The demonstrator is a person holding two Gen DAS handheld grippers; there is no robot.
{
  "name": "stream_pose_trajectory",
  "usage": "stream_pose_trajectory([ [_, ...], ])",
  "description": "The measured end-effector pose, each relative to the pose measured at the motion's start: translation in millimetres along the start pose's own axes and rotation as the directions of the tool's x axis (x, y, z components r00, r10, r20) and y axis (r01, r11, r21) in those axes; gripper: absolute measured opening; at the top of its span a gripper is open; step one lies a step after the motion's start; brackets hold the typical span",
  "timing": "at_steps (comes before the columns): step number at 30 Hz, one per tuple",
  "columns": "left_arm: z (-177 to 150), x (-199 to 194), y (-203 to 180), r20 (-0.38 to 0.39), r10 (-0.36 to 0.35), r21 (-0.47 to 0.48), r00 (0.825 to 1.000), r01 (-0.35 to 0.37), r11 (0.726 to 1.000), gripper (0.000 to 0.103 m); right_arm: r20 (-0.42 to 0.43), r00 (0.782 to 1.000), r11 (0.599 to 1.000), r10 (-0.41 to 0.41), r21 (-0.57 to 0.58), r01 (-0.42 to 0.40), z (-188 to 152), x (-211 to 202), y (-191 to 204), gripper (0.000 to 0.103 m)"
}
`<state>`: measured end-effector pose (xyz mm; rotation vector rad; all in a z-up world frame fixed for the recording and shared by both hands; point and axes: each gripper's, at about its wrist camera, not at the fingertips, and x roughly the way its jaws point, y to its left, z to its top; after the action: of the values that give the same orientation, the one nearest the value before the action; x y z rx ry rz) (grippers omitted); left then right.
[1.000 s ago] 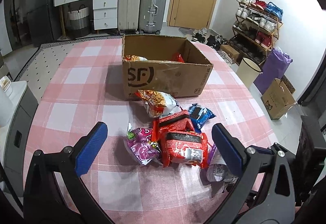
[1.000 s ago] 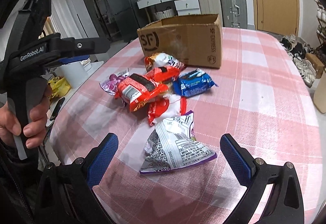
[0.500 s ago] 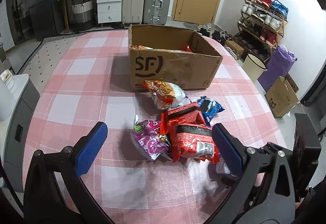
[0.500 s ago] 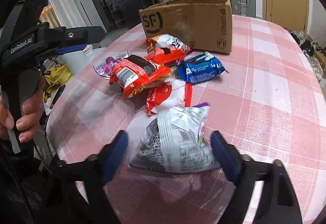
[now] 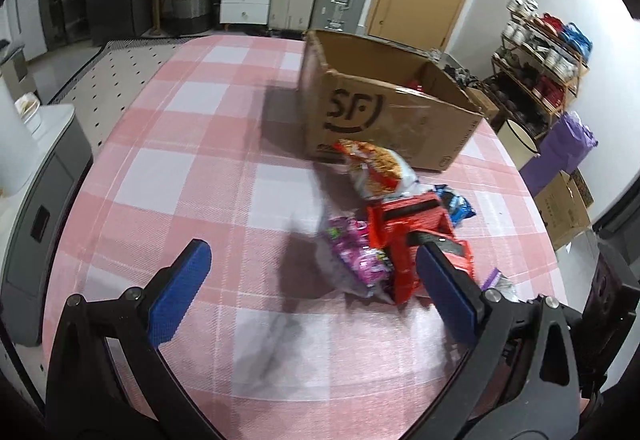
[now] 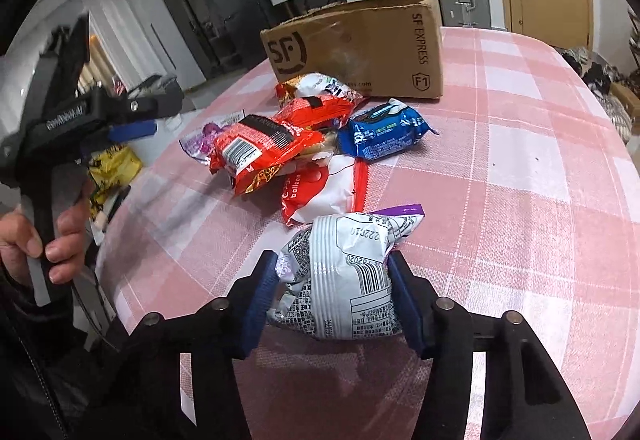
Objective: Organize snacks
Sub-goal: 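Grasp the silver-white snack bag with the right gripper, then grasp the red noodle bag with the left gripper while the right gripper holds the silver bag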
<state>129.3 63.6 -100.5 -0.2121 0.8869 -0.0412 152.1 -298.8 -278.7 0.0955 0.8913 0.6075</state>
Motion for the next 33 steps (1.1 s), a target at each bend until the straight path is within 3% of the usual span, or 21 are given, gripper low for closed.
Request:
stream_pose_trajectory([
  [12, -6, -1, 8, -0.021, -0.006, -0.011, 1.0, 0.006, 1.0, 0.102, 0.033, 0.999, 0.999, -0.001, 0.04, 0.0, -1, -12, -4, 0.055],
  [22, -14, 12, -37, -0.077, -0.057, 0.082, 0.995, 0.063, 0.995, 0.102, 0.084, 0.996, 0.997, -0.009, 0.073, 0.002, -2, -28, -12, 0.055],
  [33, -14, 35, -82, -0.112, -0.065, 0.166, 0.992, 0.083, 0.983, 0.102, 0.131, 0.991, 0.995, 0.002, 0.101, -0.015, -4, -42, -22, 0.055],
])
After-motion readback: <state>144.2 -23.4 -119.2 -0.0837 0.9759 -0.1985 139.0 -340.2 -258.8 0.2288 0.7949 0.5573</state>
